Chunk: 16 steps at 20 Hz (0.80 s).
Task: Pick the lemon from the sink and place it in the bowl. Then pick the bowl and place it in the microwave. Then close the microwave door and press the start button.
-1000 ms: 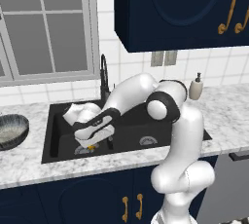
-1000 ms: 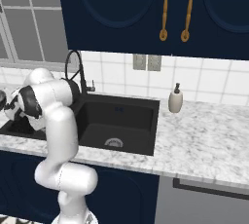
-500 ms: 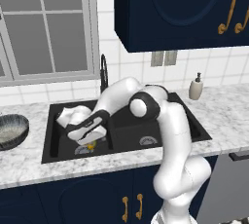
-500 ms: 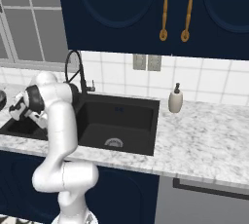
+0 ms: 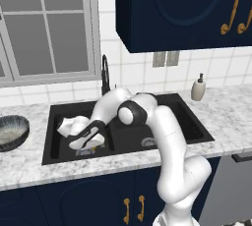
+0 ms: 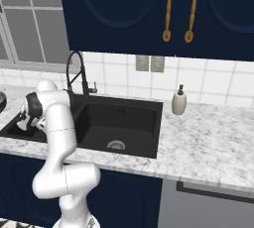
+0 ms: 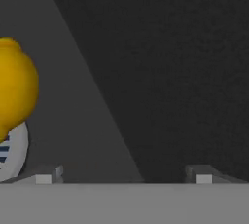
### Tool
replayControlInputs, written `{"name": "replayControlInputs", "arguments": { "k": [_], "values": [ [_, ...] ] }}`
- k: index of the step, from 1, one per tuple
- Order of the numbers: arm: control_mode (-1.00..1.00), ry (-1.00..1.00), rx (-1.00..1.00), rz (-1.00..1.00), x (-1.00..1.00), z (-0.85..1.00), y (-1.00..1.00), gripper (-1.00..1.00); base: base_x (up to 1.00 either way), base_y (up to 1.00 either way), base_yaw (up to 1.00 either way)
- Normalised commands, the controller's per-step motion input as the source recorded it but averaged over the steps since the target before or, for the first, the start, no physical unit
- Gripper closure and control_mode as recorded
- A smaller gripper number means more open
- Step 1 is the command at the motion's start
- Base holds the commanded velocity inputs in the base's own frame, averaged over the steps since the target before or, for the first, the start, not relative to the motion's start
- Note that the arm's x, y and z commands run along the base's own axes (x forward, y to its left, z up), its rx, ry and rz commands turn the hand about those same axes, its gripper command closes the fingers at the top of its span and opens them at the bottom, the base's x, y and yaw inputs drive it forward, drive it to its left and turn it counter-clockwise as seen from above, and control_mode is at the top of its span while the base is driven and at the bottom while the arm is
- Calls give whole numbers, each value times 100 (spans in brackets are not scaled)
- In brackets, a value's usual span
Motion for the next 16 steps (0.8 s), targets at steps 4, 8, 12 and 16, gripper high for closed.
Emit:
{"name": "replayControlInputs", "arguments": {
  "k": [4, 8, 12, 16],
  "values": [
    [-100, -8, 3, 0, 75, -33, 0, -100, 0, 0, 0],
    [-100, -4, 5, 1, 79, -31, 0, -100, 0, 0, 0],
    [-100, -1, 10, 4, 63, -27, 7, -100, 0, 0, 0],
    [-100, 0, 16, 3, 40, -36, 10, -100, 0, 0, 0]
  ]
}}
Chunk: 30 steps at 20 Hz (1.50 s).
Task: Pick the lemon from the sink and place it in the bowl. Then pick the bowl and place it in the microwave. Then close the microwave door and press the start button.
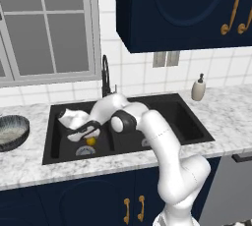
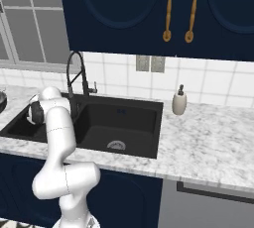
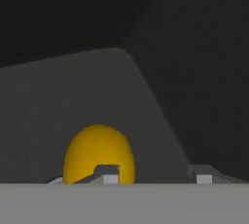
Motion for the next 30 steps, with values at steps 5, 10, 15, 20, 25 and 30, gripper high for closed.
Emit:
{"name": "replayControlInputs", "arguments": {
  "k": [5, 10, 15, 20, 25, 30],
  "values": [
    [-100, 0, 21, 2, 27, -31, 9, -100, 0, 0, 0],
    [-100, 0, 21, 0, -7, -67, 0, -100, 0, 0, 0],
    [-100, 0, 13, -5, -7, -56, 0, 100, 0, 0, 0],
    [-100, -1, 2, -6, -10, -16, 0, 100, 0, 0, 0],
    [-100, -22, -1, 3, -53, 60, 0, 100, 0, 0, 0],
    [-100, -22, 0, 9, -86, 100, 0, 100, 0, 0, 0]
  ]
}}
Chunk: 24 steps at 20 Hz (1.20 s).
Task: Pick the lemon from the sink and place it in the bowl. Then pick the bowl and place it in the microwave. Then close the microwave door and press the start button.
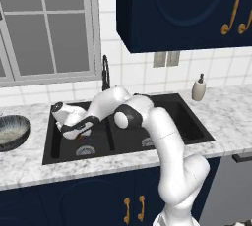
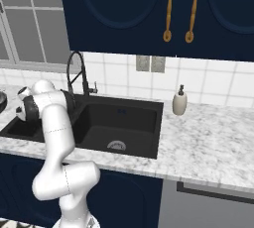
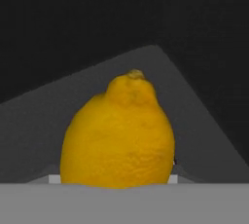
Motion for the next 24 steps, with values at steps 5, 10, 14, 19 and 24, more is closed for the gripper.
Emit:
{"name": "replayControlInputs", "arguments": {
  "k": [5, 10, 14, 19, 24],
  "values": [
    [-100, -13, 0, 2, -69, 100, -6, 100, 0, 0, 0],
    [-100, -4, 2, 0, -53, 100, -14, 100, 0, 0, 0],
    [-100, 0, 7, 0, -51, 100, -23, 100, 0, 0, 0],
    [-100, 0, 16, 0, -43, 100, -37, 100, 0, 0, 0],
    [-100, 0, 20, 6, -71, 98, -58, 100, 0, 0, 0]
  ]
}}
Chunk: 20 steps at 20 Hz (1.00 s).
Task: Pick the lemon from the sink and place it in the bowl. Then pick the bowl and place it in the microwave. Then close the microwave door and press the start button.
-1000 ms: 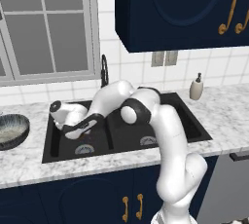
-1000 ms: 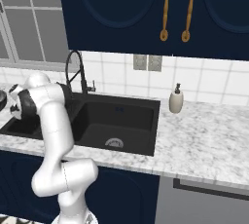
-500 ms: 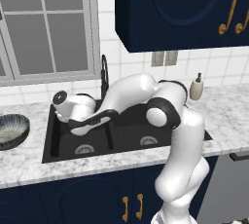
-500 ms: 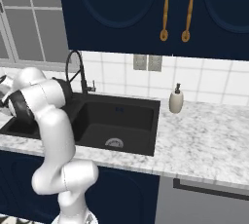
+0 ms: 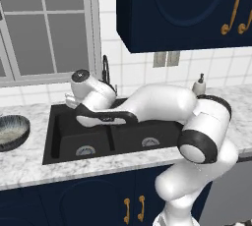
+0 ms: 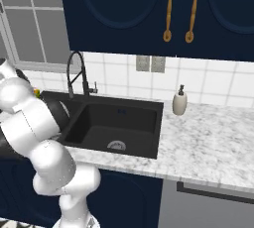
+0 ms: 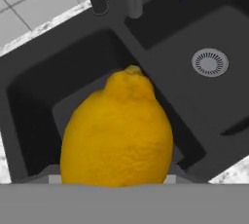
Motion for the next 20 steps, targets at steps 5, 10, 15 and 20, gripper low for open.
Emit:
{"name": "replayControlInputs", "arguments": {
  "k": [5, 10, 15, 20],
  "values": [
    [-100, 0, 9, 15, -99, 78, -67, 100, 0, 0, 0],
    [-100, 1, 1, 13, -83, 85, -67, 100, 0, 0, 0],
    [-100, 1, 0, 14, -92, 87, -44, 100, 0, 0, 0],
    [-100, 4, 0, 10, -74, 57, -40, 100, 0, 0, 0]
  ]
}}
